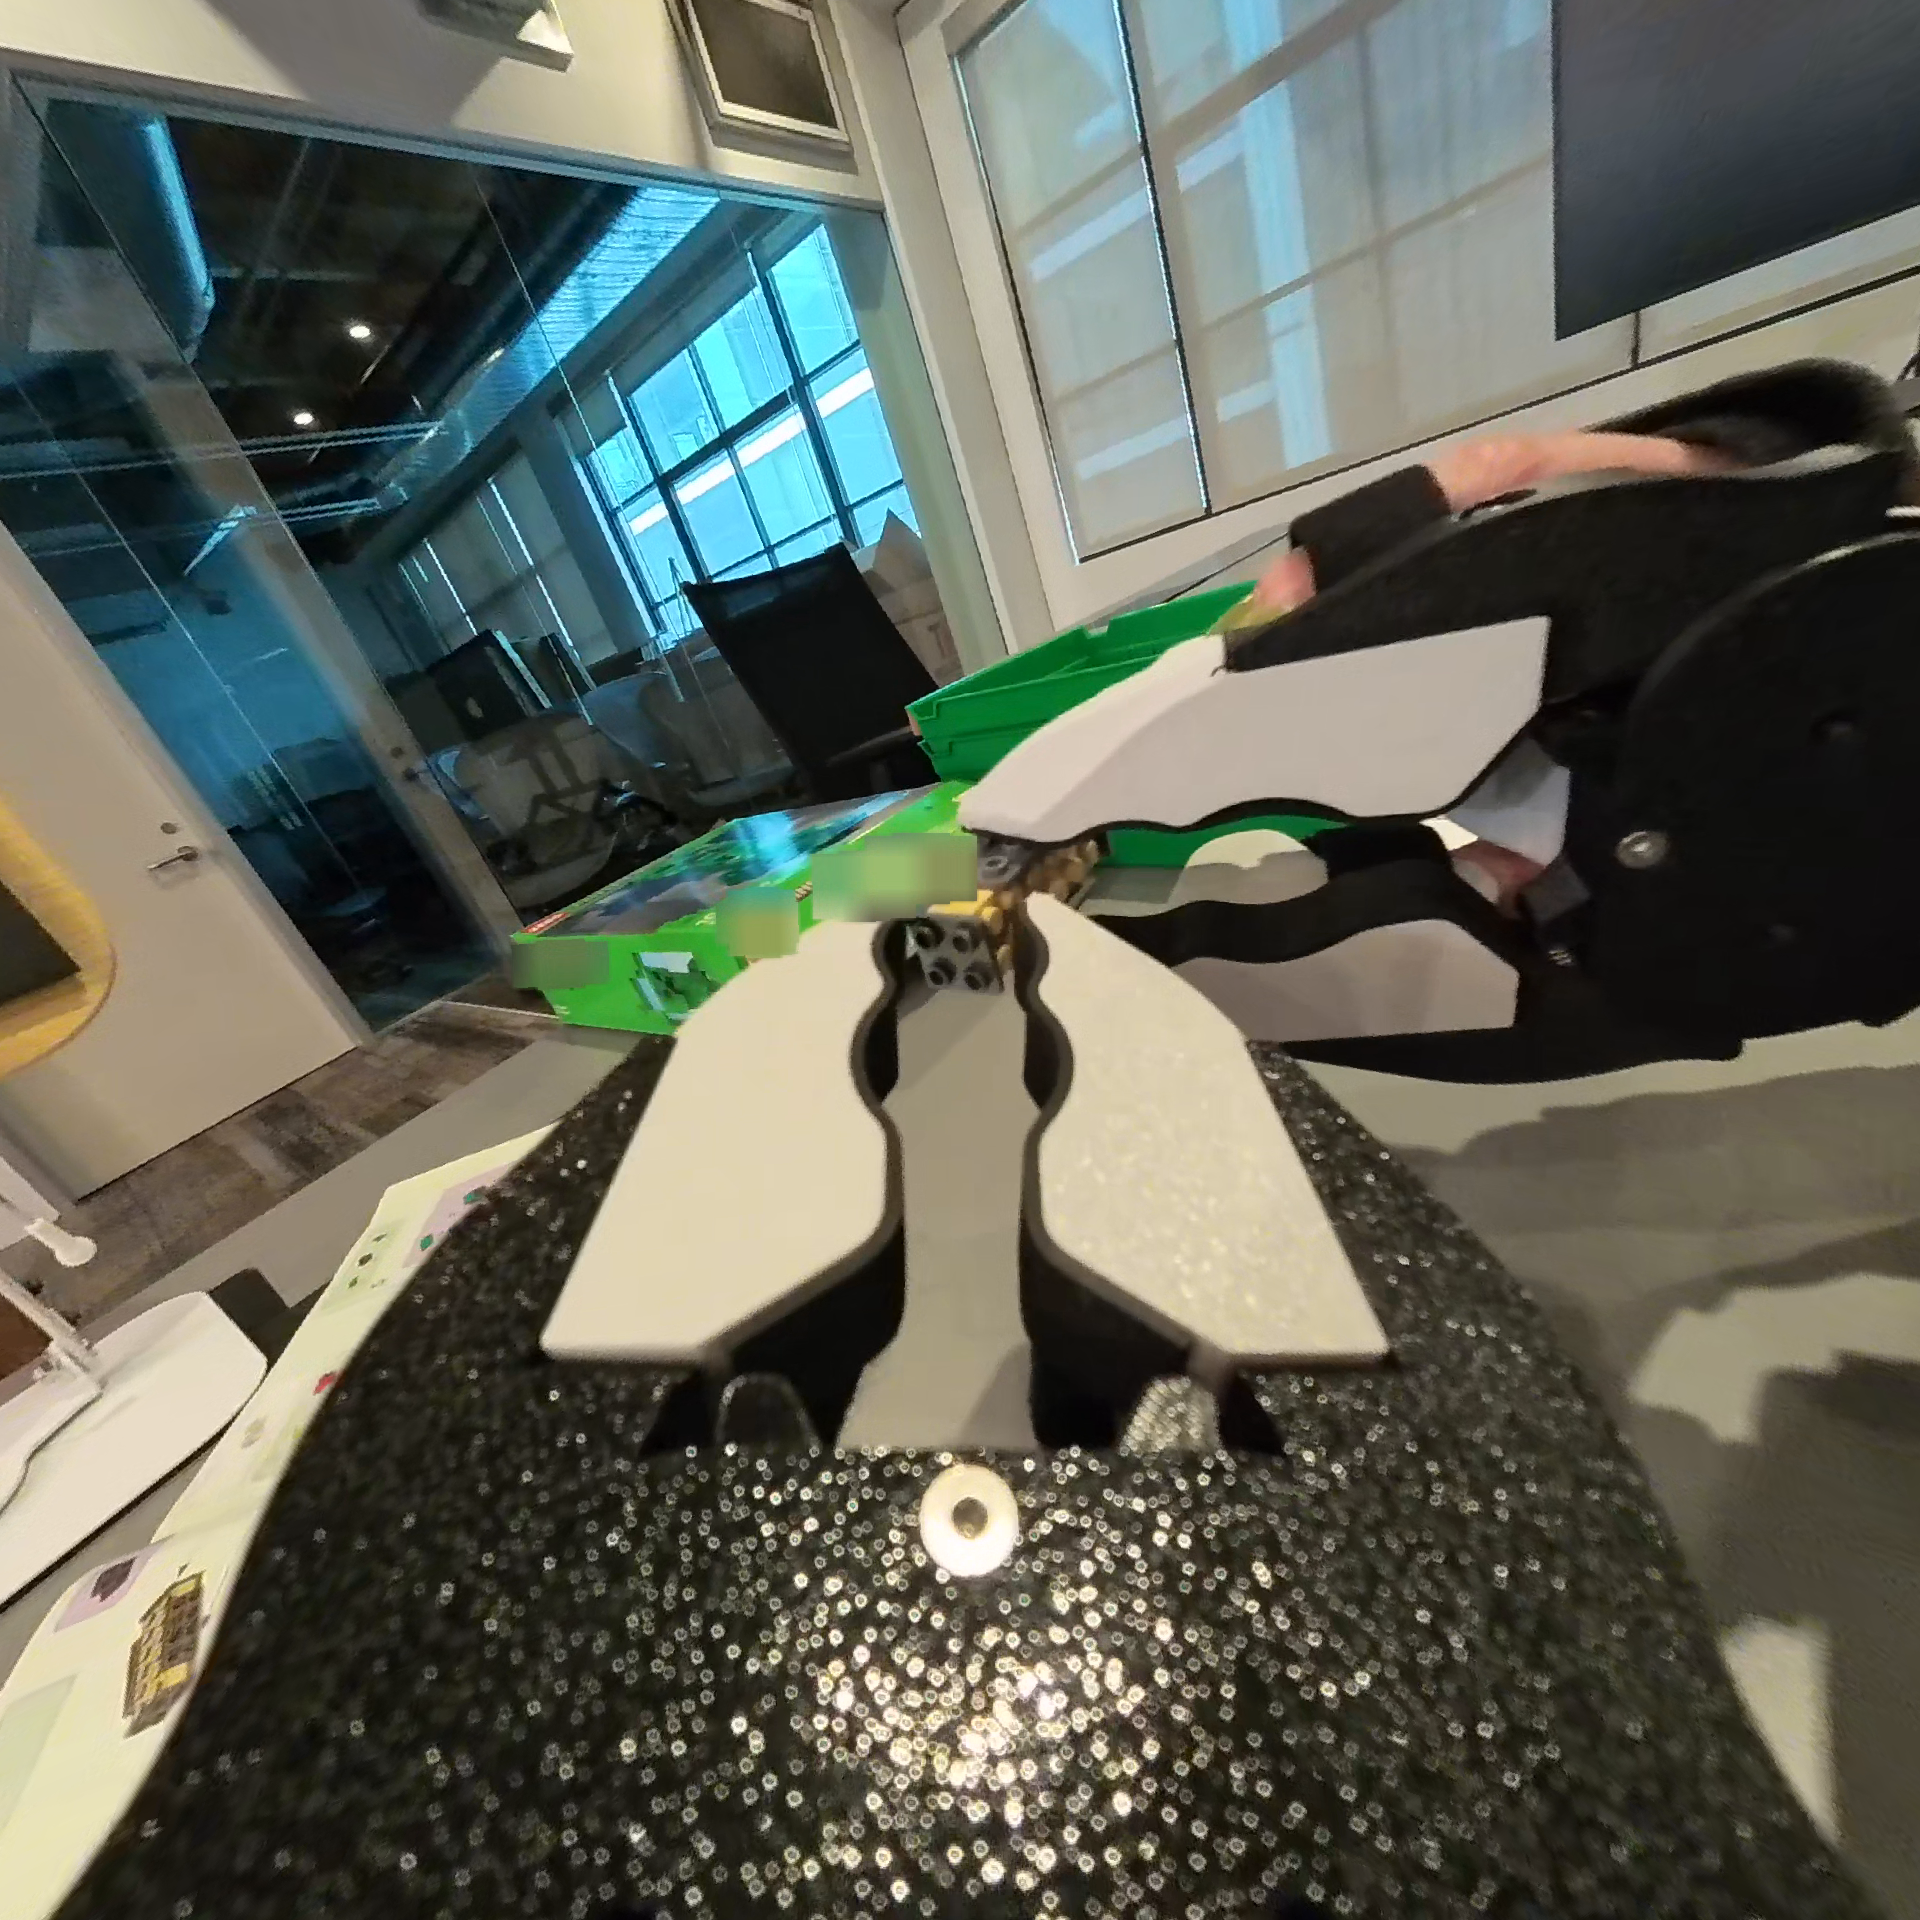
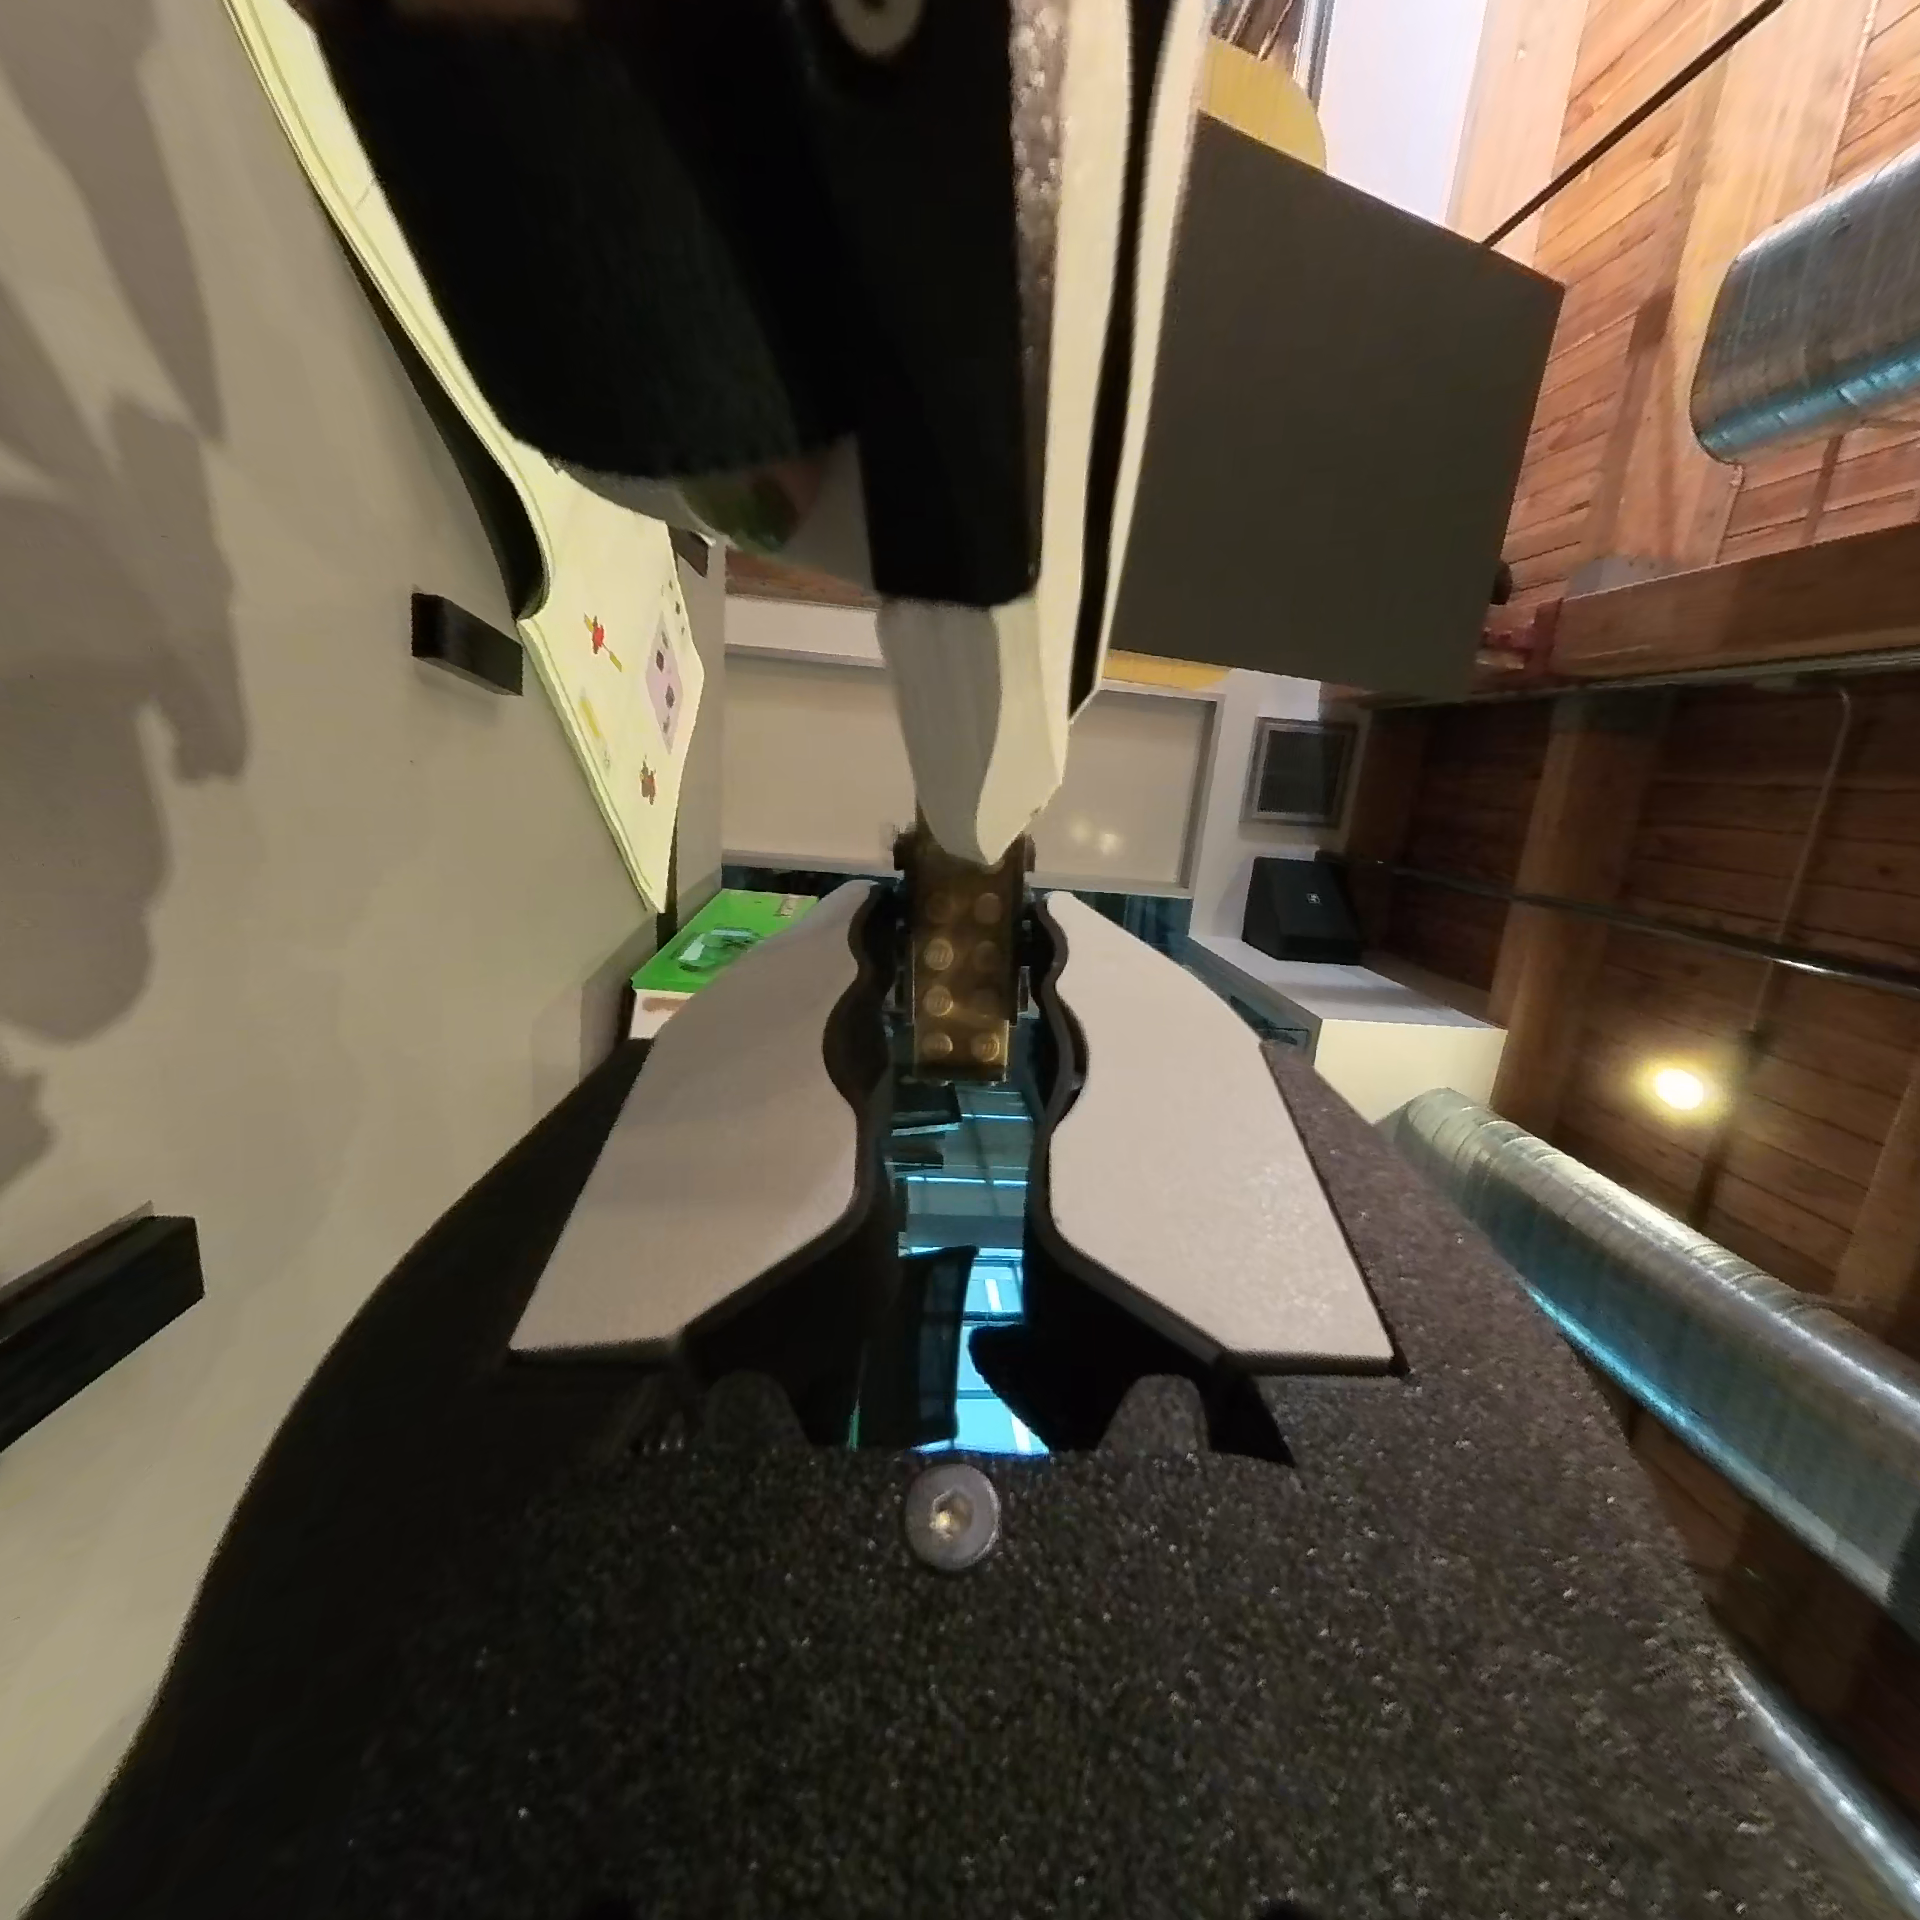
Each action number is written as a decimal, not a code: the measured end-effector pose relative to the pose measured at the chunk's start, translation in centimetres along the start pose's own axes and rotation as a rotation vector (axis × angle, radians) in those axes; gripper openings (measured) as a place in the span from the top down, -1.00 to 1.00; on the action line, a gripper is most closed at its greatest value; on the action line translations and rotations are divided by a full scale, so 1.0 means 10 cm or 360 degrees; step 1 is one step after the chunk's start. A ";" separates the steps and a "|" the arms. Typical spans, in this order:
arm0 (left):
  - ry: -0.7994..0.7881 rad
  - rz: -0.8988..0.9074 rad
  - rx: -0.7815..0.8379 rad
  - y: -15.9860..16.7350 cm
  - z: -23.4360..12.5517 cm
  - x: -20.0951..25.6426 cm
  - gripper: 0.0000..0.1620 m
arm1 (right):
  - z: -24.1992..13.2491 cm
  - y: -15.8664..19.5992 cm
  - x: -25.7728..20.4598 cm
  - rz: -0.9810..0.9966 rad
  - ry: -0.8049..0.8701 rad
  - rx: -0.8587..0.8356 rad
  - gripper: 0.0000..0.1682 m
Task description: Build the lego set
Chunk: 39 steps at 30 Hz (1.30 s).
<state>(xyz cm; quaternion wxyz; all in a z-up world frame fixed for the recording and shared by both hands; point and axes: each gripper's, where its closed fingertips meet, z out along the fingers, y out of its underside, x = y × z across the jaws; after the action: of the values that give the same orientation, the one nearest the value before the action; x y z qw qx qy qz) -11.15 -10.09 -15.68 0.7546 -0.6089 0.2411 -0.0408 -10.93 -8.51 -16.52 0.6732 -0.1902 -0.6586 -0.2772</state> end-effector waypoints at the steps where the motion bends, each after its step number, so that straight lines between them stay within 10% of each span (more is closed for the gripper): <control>1: 0.0002 -0.0002 0.0000 0.00 0.00 0.00 0.77 | 0.00 0.00 0.00 0.0001 0.0000 -0.0001 0.71; 39: 0.0120 -0.0027 0.0058 -0.02 -0.04 0.02 0.80 | -0.03 -0.04 0.05 -0.0081 0.0011 0.0071 0.71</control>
<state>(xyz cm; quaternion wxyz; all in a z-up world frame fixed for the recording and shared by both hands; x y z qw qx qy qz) -11.05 -10.57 -15.59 0.7556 -0.5951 0.2634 -0.0746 -10.92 -9.10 -16.10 0.6723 -0.1572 -0.6669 -0.2802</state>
